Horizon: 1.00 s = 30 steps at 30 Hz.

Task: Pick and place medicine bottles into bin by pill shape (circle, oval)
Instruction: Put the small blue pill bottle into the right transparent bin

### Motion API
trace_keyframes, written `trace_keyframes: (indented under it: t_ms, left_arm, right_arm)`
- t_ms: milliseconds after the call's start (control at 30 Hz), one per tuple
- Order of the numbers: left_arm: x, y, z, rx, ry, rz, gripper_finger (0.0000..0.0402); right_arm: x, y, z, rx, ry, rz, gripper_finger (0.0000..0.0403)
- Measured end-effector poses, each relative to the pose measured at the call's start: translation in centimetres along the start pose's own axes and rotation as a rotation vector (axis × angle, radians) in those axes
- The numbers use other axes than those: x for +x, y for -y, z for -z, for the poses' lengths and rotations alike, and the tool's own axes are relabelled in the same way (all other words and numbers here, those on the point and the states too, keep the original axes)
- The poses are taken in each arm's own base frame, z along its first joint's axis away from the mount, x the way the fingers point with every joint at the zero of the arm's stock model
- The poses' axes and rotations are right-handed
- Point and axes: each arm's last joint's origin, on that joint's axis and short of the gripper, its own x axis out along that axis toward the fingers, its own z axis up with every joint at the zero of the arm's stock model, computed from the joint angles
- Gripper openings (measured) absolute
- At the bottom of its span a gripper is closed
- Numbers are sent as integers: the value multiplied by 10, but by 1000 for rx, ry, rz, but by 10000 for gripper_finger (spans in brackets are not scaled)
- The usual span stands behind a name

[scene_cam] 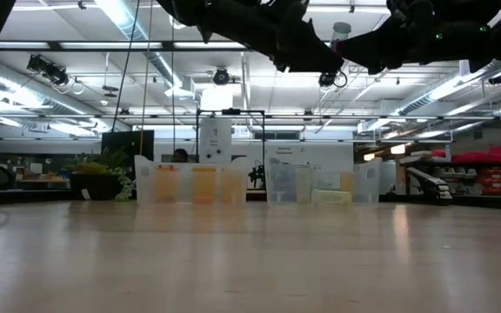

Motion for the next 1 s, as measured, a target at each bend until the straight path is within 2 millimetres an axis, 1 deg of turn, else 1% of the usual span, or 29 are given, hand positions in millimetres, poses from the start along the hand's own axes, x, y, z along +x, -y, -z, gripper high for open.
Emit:
trace_keyframes:
  t_ms: [567, 867, 1000]
  left_arm:
    - [0, -2, -3, 4, 31, -12, 161]
    - [0, -2, -3, -1, 30, -15, 114]
    - [0, -5, -1, -11, 28, -21, 108]
  right_arm:
    - [0, -1, 0, -3, -2, -23, 111]
    - [0, -1, 1, -13, -5, -21, 111]
    - [0, 0, 1, -18, -11, -14, 111]
